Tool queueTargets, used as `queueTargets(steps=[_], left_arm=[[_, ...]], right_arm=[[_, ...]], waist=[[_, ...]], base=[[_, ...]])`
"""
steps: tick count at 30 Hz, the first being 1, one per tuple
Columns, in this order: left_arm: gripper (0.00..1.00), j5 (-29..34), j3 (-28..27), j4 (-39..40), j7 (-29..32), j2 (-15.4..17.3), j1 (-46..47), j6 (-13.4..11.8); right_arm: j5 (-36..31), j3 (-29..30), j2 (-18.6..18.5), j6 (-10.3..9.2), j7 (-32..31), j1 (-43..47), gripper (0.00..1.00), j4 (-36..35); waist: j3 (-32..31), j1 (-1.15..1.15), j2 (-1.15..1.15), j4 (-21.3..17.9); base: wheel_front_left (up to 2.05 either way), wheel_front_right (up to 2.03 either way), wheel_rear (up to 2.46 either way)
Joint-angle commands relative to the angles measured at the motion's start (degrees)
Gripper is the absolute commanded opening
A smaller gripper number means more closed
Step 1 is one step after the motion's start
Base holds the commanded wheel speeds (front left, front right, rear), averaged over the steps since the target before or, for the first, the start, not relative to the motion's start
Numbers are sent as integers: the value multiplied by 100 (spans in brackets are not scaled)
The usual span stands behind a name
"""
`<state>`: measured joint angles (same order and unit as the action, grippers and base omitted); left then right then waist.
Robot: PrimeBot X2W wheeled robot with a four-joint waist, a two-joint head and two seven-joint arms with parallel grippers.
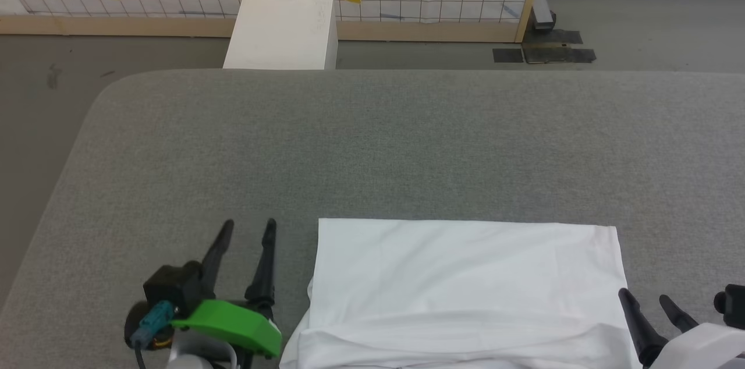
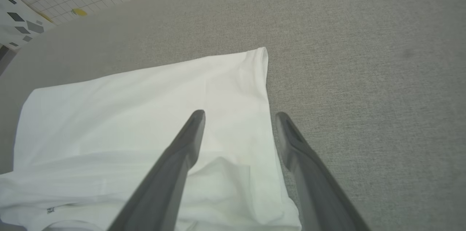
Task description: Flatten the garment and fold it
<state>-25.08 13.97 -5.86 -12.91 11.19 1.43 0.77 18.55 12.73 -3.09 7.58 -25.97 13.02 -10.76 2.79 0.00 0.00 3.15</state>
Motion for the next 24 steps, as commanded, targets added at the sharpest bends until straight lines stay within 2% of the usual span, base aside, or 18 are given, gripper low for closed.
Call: queueTargets(steps=[1,5,9,18,24], left_arm=[[100,182,-60,-63,-99,-9,172,-102],[100,522,-216,-198,-197,-75,424,-247],[100,778,-507,-60,-205,-247,568,-225],[100,1206,-982,7,-207,-593,547,30],[100,1311,-1135,-68,-208,-703,468,212]], right_arm=[[202,38,18,-9,63,-139,100,66],[435,206,20,-9,79,-365,100,317],[528,413,20,-9,78,-689,100,754],[969,438,21,-9,-227,-1381,100,2429],[982,409,21,-9,-688,-1485,100,3074]], waist=[[-18,0,0,-3],[-31,0,0,-16],[-28,0,0,-28],[35,0,0,23],[47,0,0,105]], base=[[0,0,0],[0,0,0],[0,0,0],[0,0,0],[0,0,0]])
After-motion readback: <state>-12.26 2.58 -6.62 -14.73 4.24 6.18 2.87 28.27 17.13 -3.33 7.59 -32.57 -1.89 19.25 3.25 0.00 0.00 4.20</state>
